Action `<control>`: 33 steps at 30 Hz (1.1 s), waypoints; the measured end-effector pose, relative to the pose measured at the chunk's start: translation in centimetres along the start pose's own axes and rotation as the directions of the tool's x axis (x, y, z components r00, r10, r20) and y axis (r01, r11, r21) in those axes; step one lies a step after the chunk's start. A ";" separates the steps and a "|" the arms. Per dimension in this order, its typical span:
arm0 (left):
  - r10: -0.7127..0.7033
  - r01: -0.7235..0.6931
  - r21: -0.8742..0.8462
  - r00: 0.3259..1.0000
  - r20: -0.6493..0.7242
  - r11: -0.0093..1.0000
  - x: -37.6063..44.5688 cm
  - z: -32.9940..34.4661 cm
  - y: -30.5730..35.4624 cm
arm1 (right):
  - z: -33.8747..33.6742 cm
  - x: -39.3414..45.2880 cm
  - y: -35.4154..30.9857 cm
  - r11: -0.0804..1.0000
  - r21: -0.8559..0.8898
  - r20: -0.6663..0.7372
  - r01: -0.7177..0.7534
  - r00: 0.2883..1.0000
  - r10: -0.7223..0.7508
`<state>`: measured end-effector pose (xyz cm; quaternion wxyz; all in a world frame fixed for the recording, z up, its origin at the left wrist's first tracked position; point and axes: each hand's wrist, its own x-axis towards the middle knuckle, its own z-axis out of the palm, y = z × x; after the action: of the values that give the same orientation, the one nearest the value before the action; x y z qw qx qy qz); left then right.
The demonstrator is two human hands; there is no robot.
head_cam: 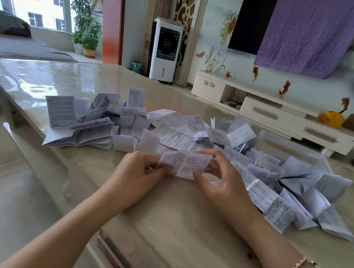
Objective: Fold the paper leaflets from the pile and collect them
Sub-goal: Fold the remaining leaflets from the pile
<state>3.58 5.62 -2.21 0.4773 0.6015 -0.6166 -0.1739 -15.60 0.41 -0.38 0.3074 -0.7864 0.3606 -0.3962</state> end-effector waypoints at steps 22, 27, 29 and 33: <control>0.182 -0.229 0.467 0.973 0.143 0.854 -1.2 0.3 -0.2 | 0.2 0.1 0.9 0.821 -0.549 0.104 0.157 0.987 -0.119; 0.179 -0.215 0.459 0.976 0.122 0.862 -0.6 0.2 -0.4 | -0.3 -0.4 0.4 0.870 -0.440 0.230 0.223 0.964 -0.130; 0.179 -0.212 0.452 0.977 0.116 0.867 -0.5 0.1 -0.4 | -0.4 -0.3 0.3 0.855 -0.464 0.206 0.232 0.967 -0.151; 0.164 -0.165 0.360 0.986 0.033 0.918 -0.4 -0.1 0.0 | -0.7 -0.2 0.4 0.913 -0.385 0.080 0.138 0.990 -0.117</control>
<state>3.56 6.01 -2.30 0.3707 0.6247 -0.6870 -0.0174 -16.39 0.22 -0.49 0.1284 -0.8642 0.3714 -0.3141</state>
